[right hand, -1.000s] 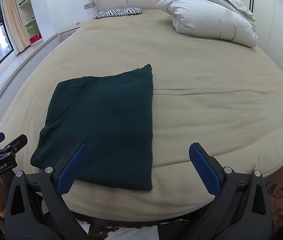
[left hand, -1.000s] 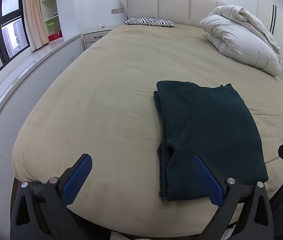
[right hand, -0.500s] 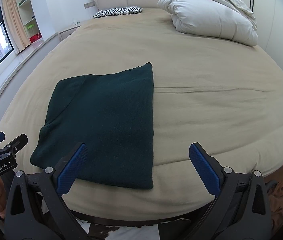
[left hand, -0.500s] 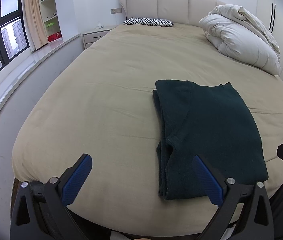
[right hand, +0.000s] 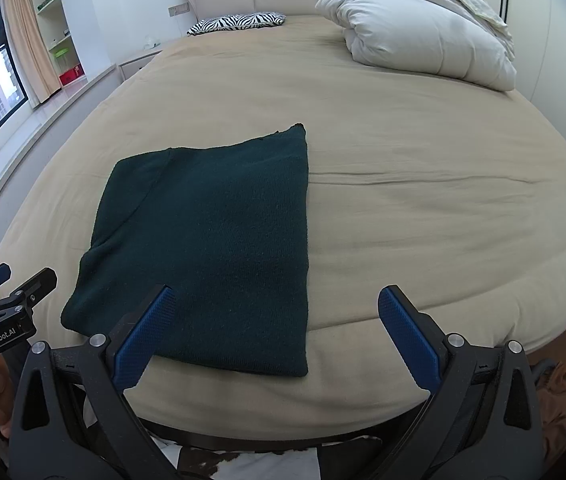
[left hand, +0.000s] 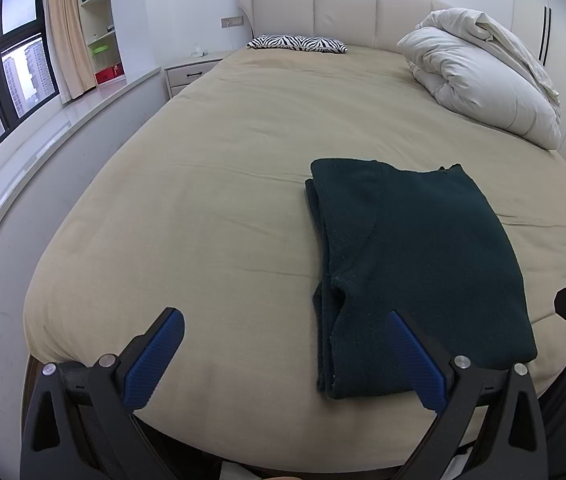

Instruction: Fold small clothes

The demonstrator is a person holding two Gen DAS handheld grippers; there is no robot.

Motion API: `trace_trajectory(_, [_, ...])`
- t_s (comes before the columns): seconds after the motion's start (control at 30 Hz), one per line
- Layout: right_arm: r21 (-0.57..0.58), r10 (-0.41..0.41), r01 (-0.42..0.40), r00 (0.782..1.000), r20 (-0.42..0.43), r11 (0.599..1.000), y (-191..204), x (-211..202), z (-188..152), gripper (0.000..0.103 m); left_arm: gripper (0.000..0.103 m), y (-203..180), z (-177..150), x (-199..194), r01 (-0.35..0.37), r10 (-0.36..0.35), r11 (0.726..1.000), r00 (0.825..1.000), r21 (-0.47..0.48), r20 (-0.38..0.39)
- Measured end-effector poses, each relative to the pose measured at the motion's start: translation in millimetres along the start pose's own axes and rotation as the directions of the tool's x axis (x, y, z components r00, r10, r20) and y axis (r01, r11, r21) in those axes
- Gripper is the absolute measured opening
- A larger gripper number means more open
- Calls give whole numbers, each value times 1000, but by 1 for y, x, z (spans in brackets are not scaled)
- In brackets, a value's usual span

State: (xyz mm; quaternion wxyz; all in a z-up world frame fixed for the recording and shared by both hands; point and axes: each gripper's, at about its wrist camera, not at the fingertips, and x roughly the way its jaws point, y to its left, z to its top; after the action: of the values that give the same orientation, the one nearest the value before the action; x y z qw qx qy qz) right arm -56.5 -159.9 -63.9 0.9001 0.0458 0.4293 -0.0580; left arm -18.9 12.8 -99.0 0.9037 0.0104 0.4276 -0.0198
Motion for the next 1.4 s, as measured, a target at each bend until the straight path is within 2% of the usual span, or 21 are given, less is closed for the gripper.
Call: trace_trajectory(1.4, [5, 0, 0, 1000, -10, 1000, -1, 1, -4, 103, 103, 3, -1, 4, 5, -5, 1000, 1000, 11, -12])
